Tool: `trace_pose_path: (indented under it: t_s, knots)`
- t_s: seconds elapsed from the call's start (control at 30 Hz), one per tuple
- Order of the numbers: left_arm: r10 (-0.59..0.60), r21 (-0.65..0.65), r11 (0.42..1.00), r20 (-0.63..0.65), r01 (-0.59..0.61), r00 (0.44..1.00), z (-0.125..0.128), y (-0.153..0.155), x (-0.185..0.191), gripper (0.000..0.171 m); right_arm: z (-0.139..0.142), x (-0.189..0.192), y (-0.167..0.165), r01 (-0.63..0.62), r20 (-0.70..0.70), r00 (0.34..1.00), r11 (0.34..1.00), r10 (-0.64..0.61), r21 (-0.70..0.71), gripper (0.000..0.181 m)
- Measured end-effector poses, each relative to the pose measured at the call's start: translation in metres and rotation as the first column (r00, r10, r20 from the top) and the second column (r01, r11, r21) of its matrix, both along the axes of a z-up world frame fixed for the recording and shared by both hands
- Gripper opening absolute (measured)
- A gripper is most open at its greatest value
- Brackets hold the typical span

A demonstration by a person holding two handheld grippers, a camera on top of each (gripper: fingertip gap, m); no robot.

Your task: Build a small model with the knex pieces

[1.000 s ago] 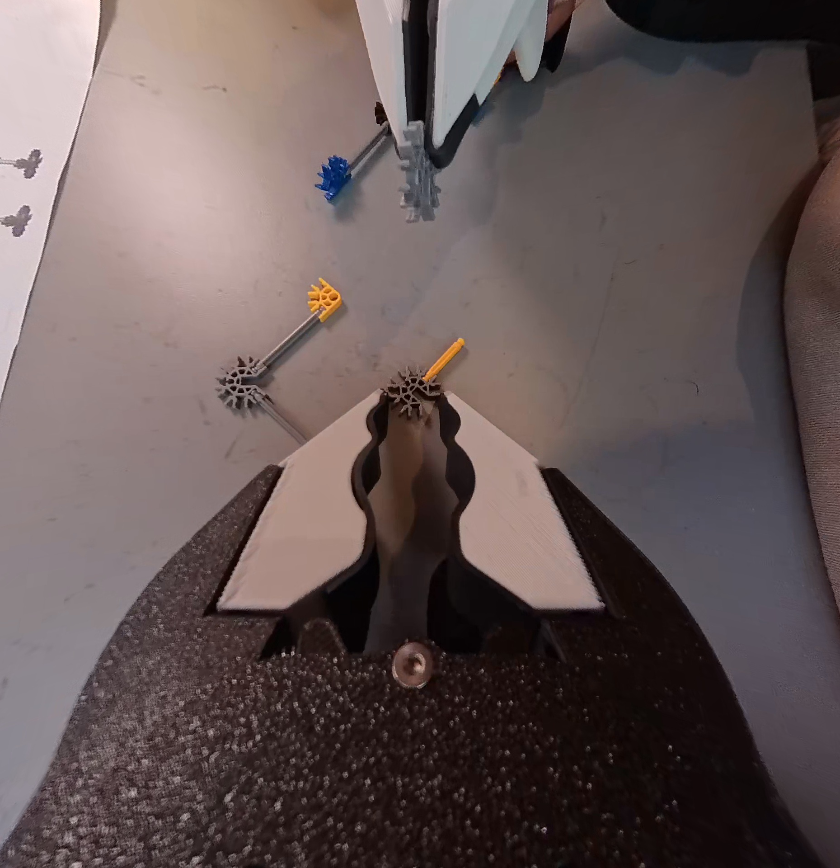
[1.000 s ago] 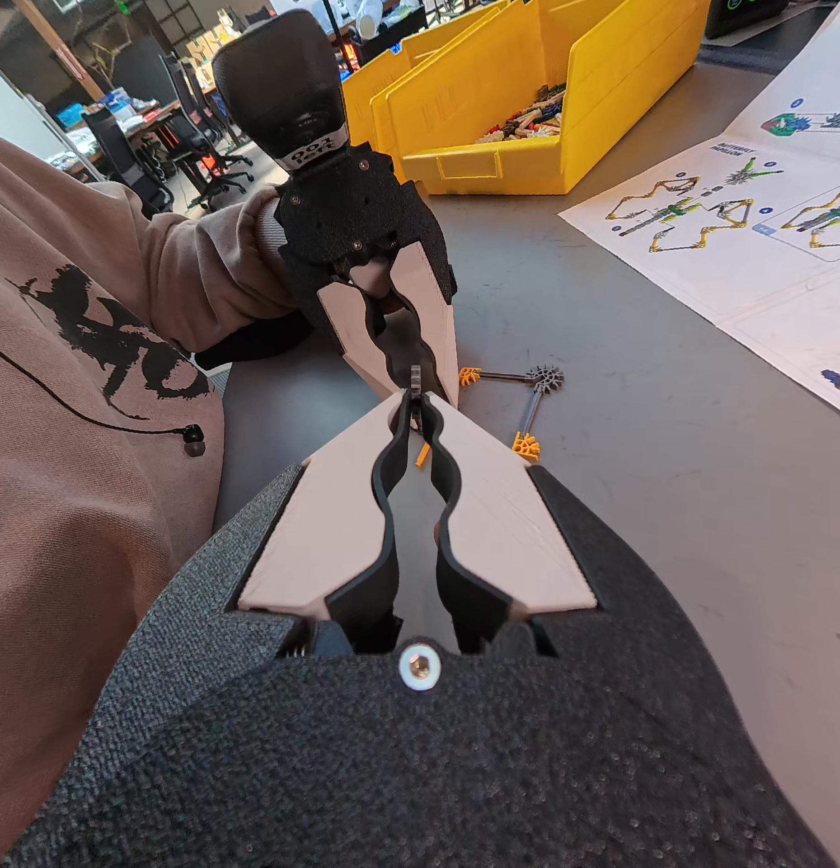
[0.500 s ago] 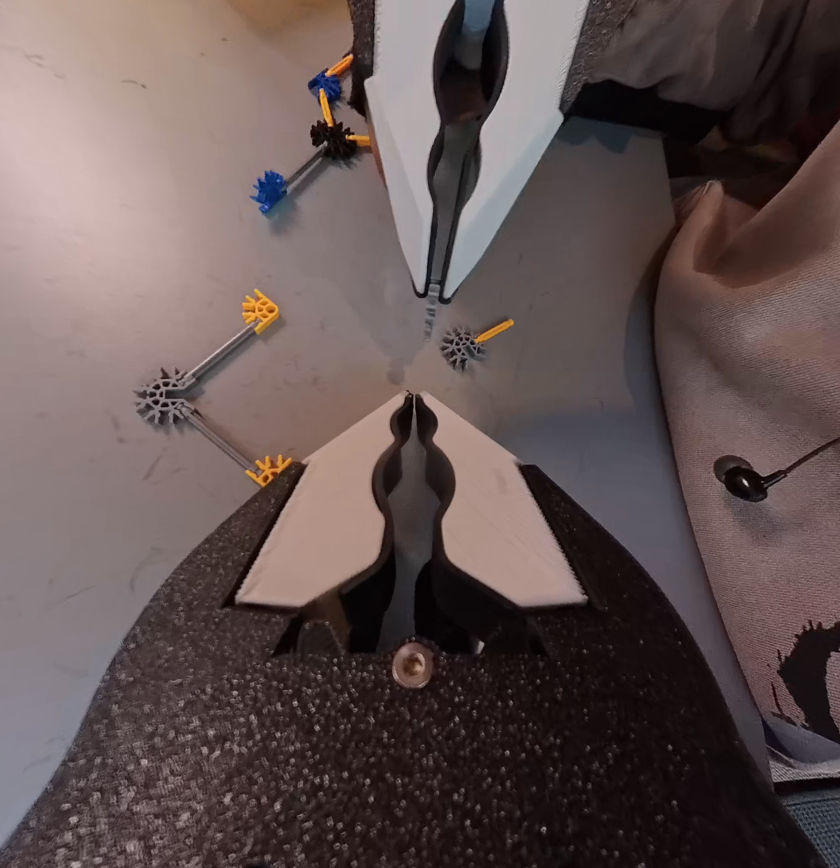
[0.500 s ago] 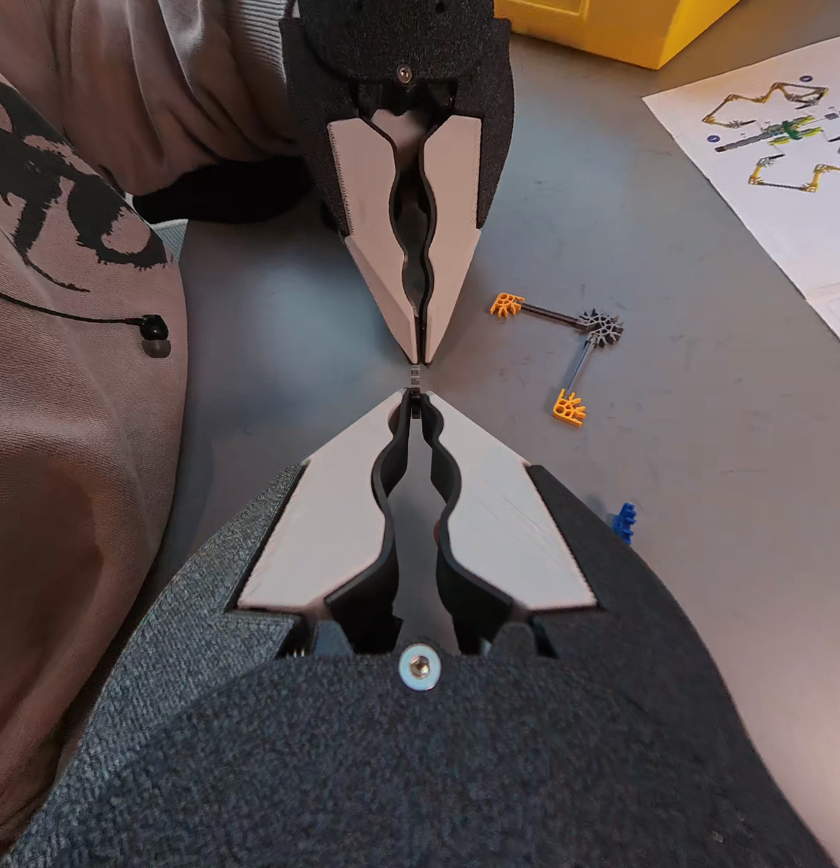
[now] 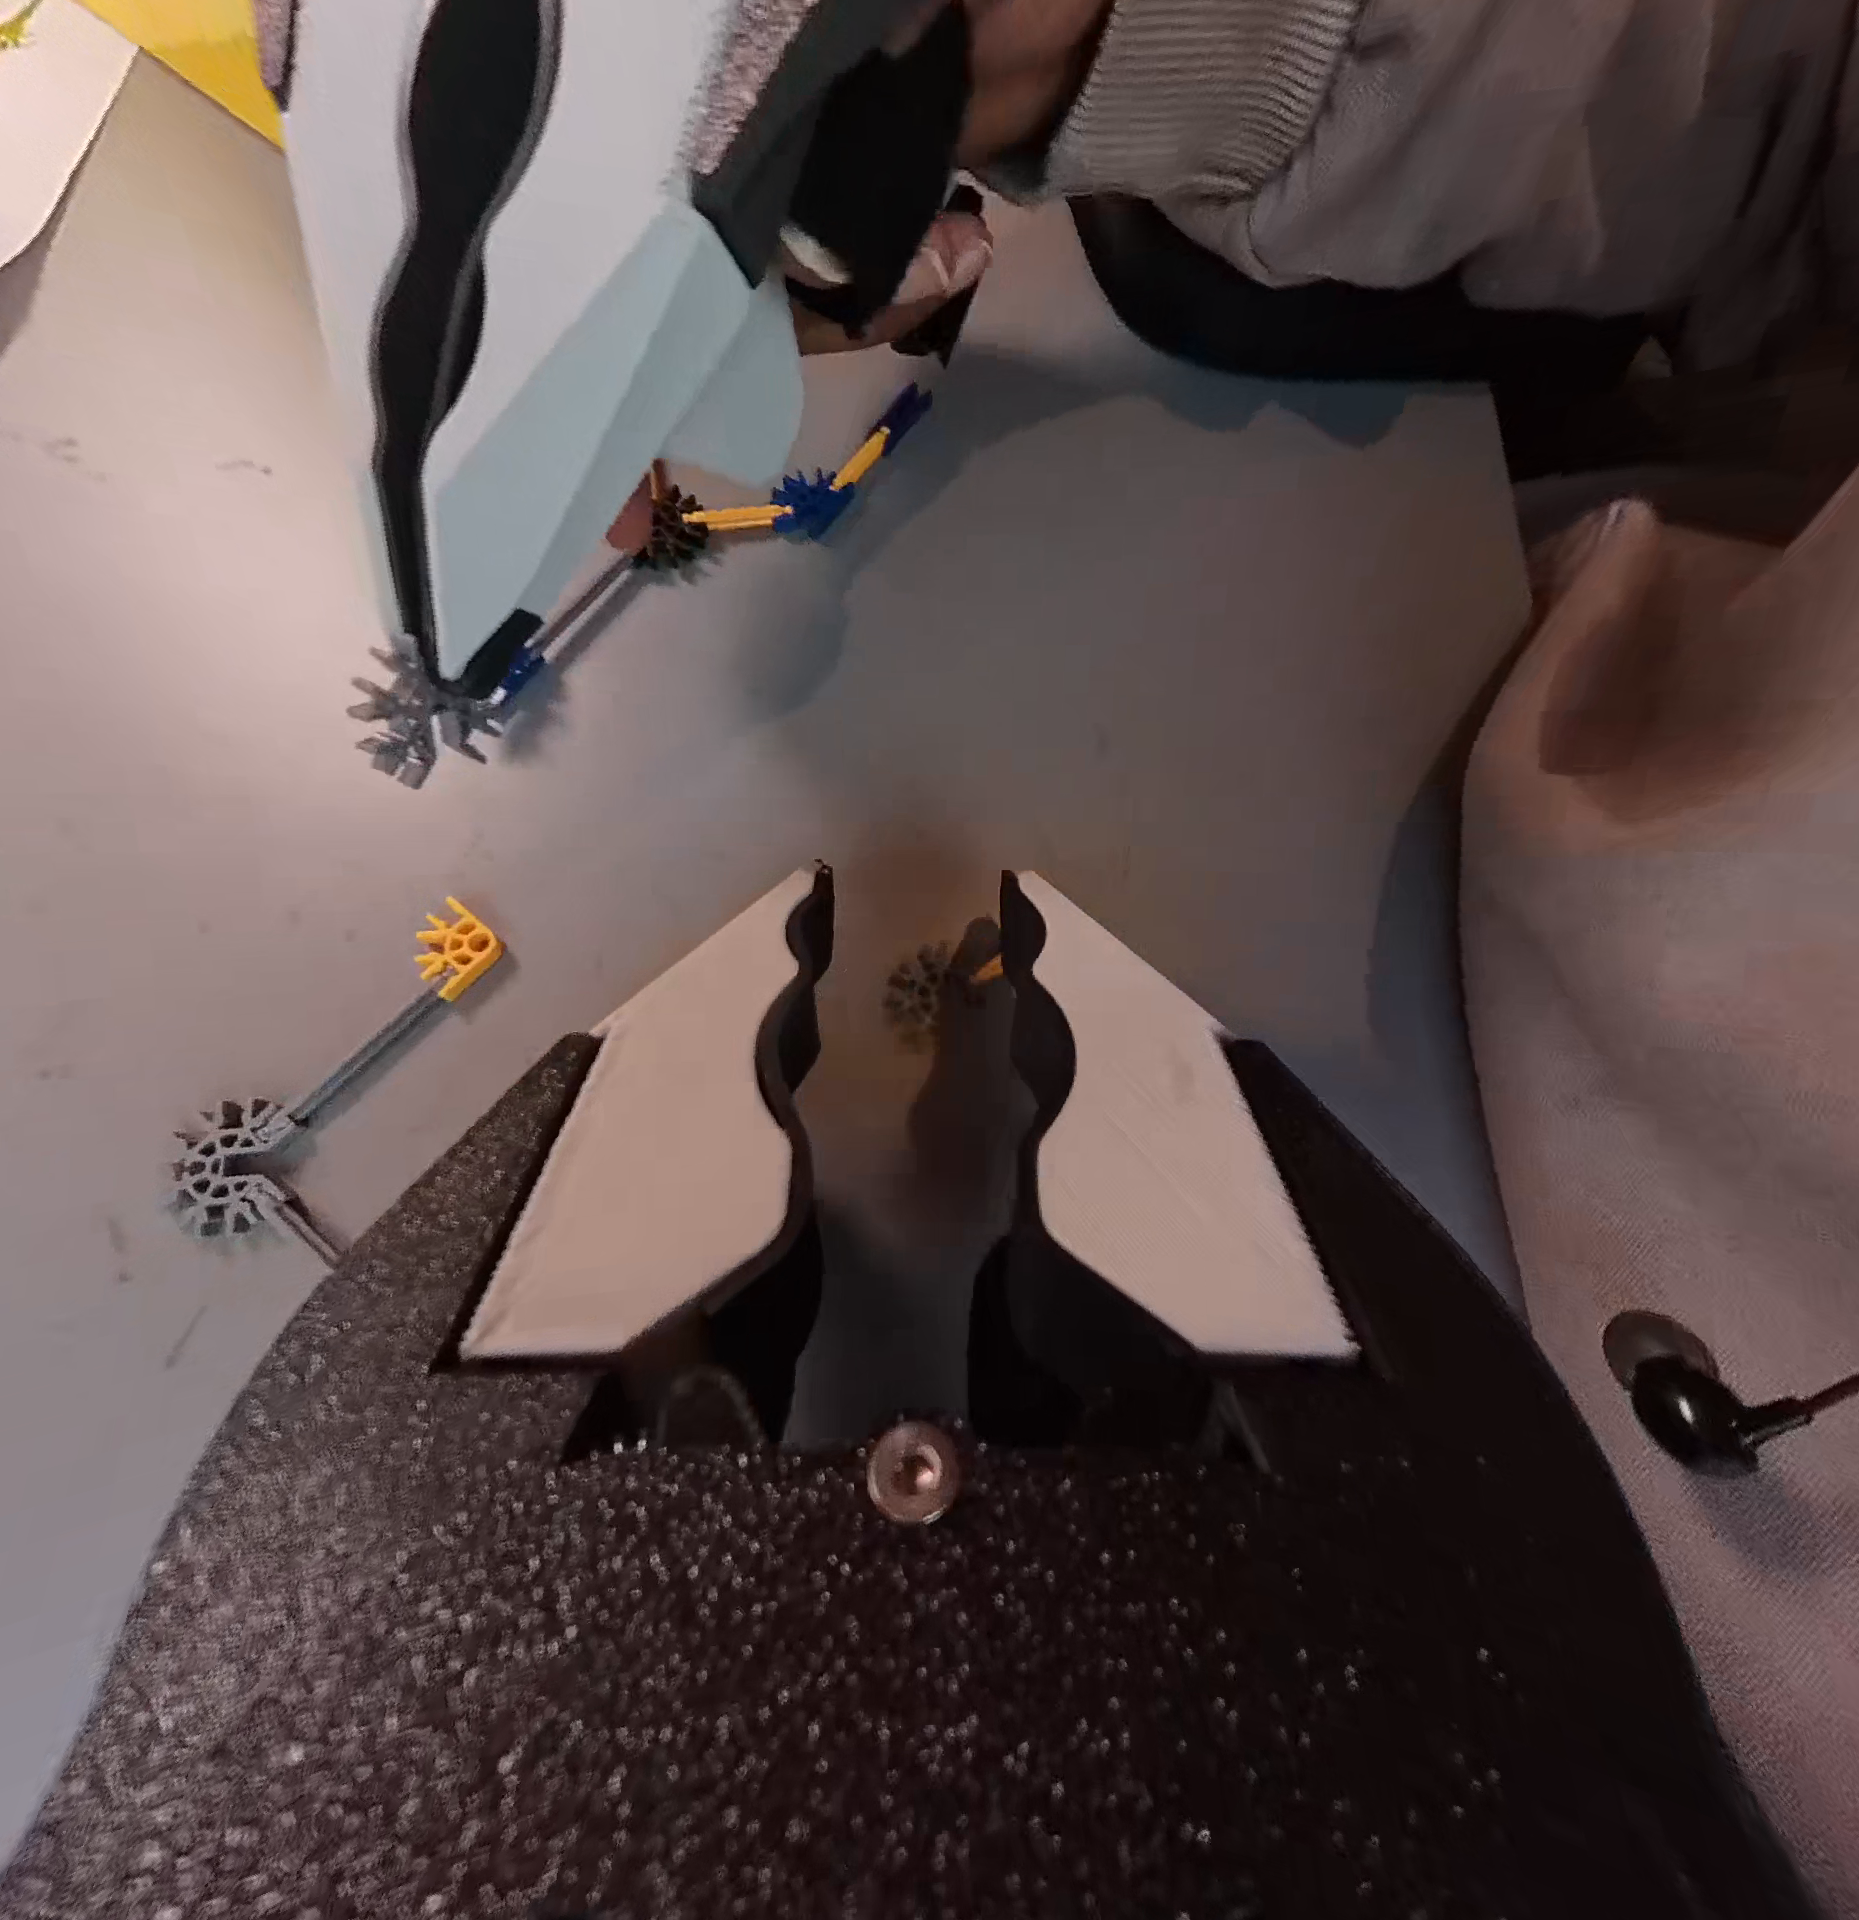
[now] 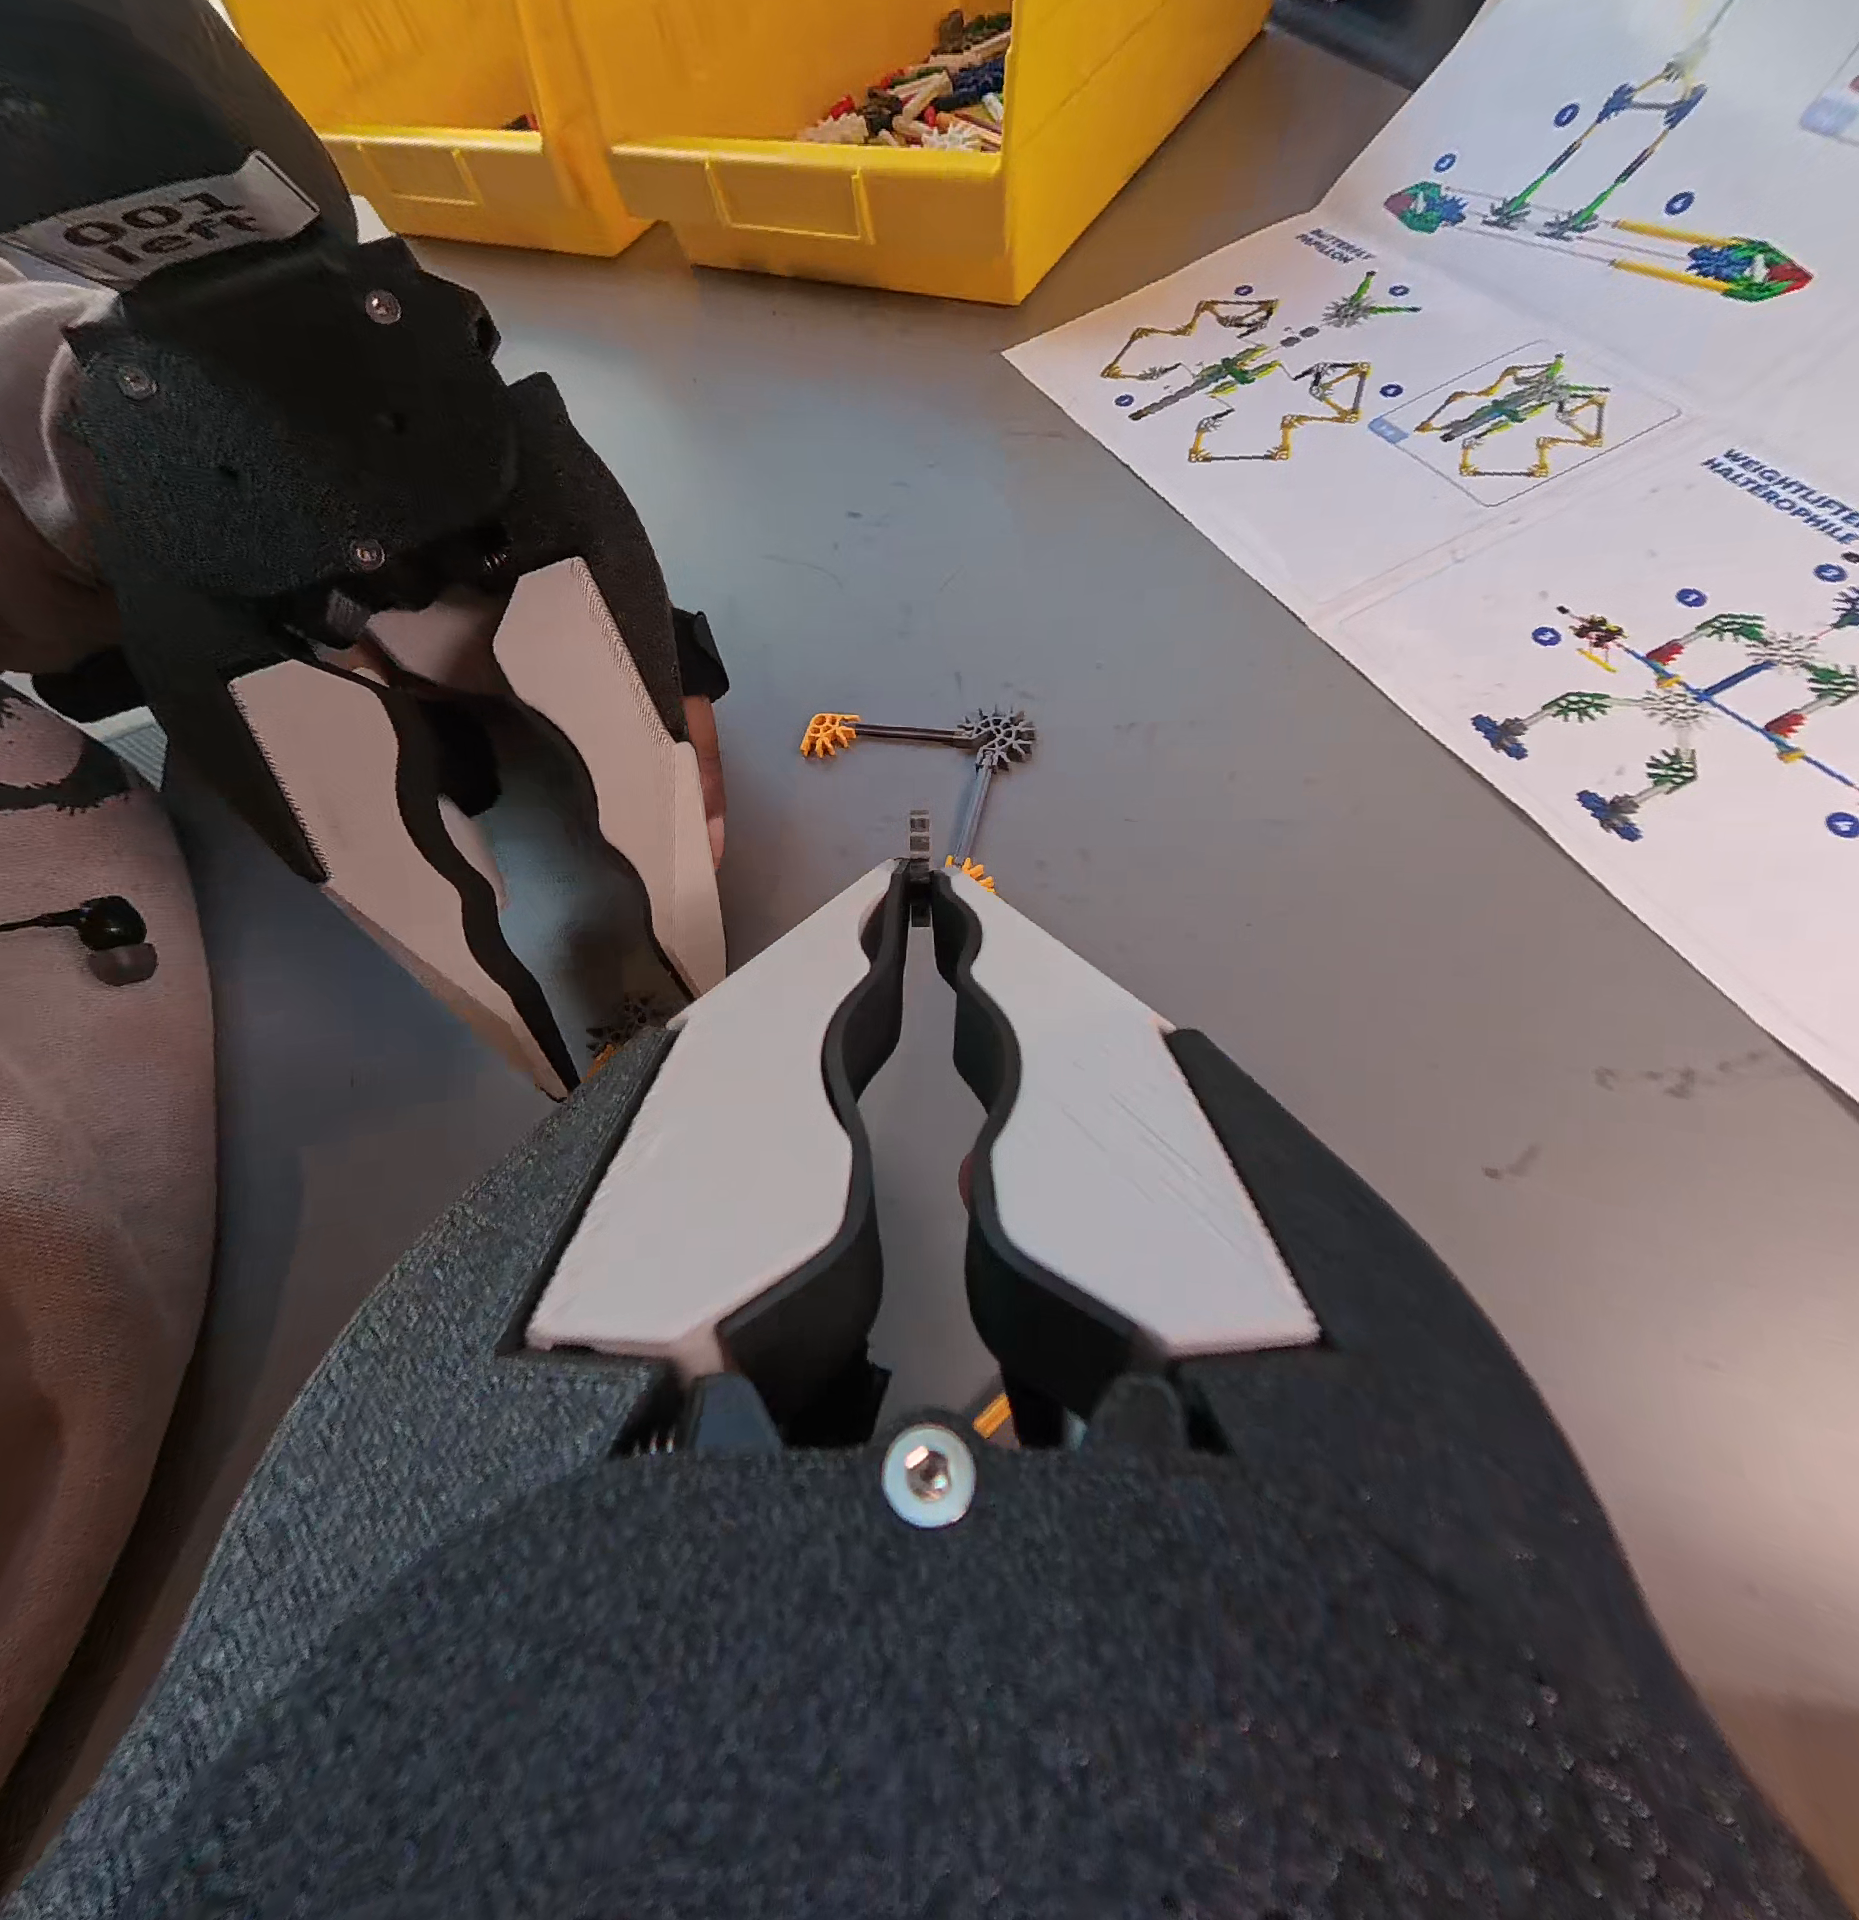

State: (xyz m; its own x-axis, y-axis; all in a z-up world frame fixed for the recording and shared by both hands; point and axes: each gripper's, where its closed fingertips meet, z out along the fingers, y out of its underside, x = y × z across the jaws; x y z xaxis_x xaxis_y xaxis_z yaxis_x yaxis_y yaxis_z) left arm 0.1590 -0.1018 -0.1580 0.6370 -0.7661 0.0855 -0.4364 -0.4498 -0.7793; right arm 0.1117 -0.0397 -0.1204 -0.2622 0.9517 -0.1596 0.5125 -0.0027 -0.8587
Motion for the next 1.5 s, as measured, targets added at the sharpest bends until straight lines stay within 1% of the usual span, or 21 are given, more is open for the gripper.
trace_pose_path:
  t_s: [0.07, 0.1, 0.17, 0.3, 0.37, 0.43, 0.47, 0.53, 0.6, 0.63, 0.67, 0.73, 0.83, 0.93, 1.03, 1.13, 1.17, 1.27, 1.3, 1.43, 1.5]
  knots:
    - [0.039, -0.040, 0.998, 0.012, -0.039, 0.999, -0.001, 0.003, 0.002, 0.037, 0.000, 0.000, 0.003, 0.014, -0.001, 1.000, 1.000, -0.014, -0.002, 0.002]
    - [0.041, -0.035, 0.999, -0.023, -0.042, 0.999, -0.004, 0.002, 0.001, 0.039, 0.000, 0.000, 0.005, 0.020, -0.002, 1.000, 1.000, -0.020, -0.004, 0.002]
    - [0.028, -0.009, 1.000, -0.113, -0.029, 0.993, -0.010, 0.000, -0.003, 0.045, 0.000, 0.000, 0.007, 0.028, -0.004, 1.000, 1.000, -0.028, -0.007, 0.002]
    - [-0.011, -0.006, 1.000, -0.145, 0.010, 0.989, -0.007, -0.007, -0.012, 0.050, 0.001, 0.001, 0.009, 0.034, -0.006, 0.999, 0.999, -0.034, -0.009, 0.002]
    - [-0.016, -0.003, 1.000, -0.166, 0.016, 0.986, -0.003, -0.010, -0.026, 0.051, 0.001, 0.001, 0.009, 0.033, -0.008, 0.999, 0.999, -0.034, -0.010, 0.002]
    - [0.018, 0.009, 1.000, -0.191, -0.017, 0.981, -0.001, -0.008, -0.045, 0.050, 0.001, 0.001, 0.009, 0.033, -0.006, 0.999, 0.999, -0.033, -0.010, 0.002]
    - [0.059, 0.019, 0.998, -0.198, -0.056, 0.979, 0.001, -0.004, -0.055, 0.048, 0.001, 0.000, 0.009, 0.034, -0.005, 0.999, 0.999, -0.034, -0.010, 0.003]
    - [0.150, 0.018, 0.989, -0.156, -0.149, 0.976, 0.006, 0.005, -0.063, 0.039, 0.000, 0.000, 0.009, 0.035, -0.004, 0.999, 0.999, -0.035, -0.014, 0.002]
    - [0.197, -0.019, 0.980, -0.051, -0.198, 0.979, 0.012, 0.010, -0.049, 0.040, -0.001, -0.001, 0.009, 0.037, 0.000, 0.999, 0.999, -0.037, -0.016, 0.002]
    - [0.210, -0.037, 0.977, -0.020, -0.210, 0.978, 0.012, 0.010, -0.039, 0.044, -0.002, -0.001, 0.010, 0.040, 0.002, 0.999, 0.999, -0.040, -0.014, 0.002]
    - [0.215, -0.046, 0.975, -0.020, -0.216, 0.976, 0.009, 0.010, -0.029, 0.053, -0.003, -0.001, 0.011, 0.043, 0.004, 0.999, 0.999, -0.043, -0.013, 0.002]
    - [0.201, -0.039, 0.978, -0.079, -0.204, 0.976, -0.001, 0.007, -0.015, 0.066, -0.004, -0.001, 0.012, 0.049, 0.005, 0.999, 0.999, -0.049, -0.014, 0.002]
    - [0.166, -0.046, 0.983, -0.152, -0.175, 0.974, -0.013, 0.001, -0.004, 0.075, -0.004, 0.000, 0.014, 0.057, 0.005, 0.998, 0.998, -0.057, -0.014, 0.002]
    - [0.134, -0.039, 0.989, -0.195, -0.144, 0.972, -0.013, -0.002, -0.009, 0.073, -0.003, 0.000, 0.015, 0.058, 0.003, 0.998, 0.998, -0.058, -0.009, 0.002]
    - [0.082, -0.069, 0.993, -0.218, -0.099, 0.973, -0.014, -0.010, -0.018, 0.072, -0.002, 0.001, 0.015, 0.058, 0.001, 0.998, 0.998, -0.058, -0.012, 0.002]
    - [0.079, -0.062, 0.993, -0.239, -0.097, 0.968, -0.013, -0.011, -0.034, 0.065, -0.003, 0.000, 0.014, 0.054, 0.004, 0.999, 0.998, -0.054, -0.012, 0.002]
    - [0.089, -0.053, 0.993, -0.246, -0.105, 0.965, -0.013, -0.009, -0.040, 0.061, -0.003, 0.000, 0.014, 0.053, 0.004, 0.999, 0.999, -0.053, -0.012, 0.002]
    - [0.124, -0.031, 0.990, -0.256, -0.136, 0.959, -0.012, -0.004, -0.057, 0.037, -0.003, 0.001, 0.013, 0.052, 0.004, 0.999, 0.999, -0.052, -0.011, 0.002]
    - [0.125, -0.028, 0.990, -0.251, -0.136, 0.960, -0.012, -0.003, -0.059, 0.033, -0.003, 0.001, 0.013, 0.052, 0.004, 0.999, 0.999, -0.052, -0.012, 0.002]
    - [0.033, -0.022, 0.999, -0.203, -0.038, 0.979, -0.011, -0.010, -0.044, 0.029, -0.004, 0.001, 0.012, 0.049, 0.006, 0.999, 0.999, -0.049, -0.013, 0.002]
    - [0.009, 0.023, 1.000, -0.223, -0.004, 0.975, -0.011, -0.009, -0.039, 0.029, -0.004, 0.001, 0.011, 0.042, 0.009, 0.999, 0.999, -0.042, -0.014, 0.002]
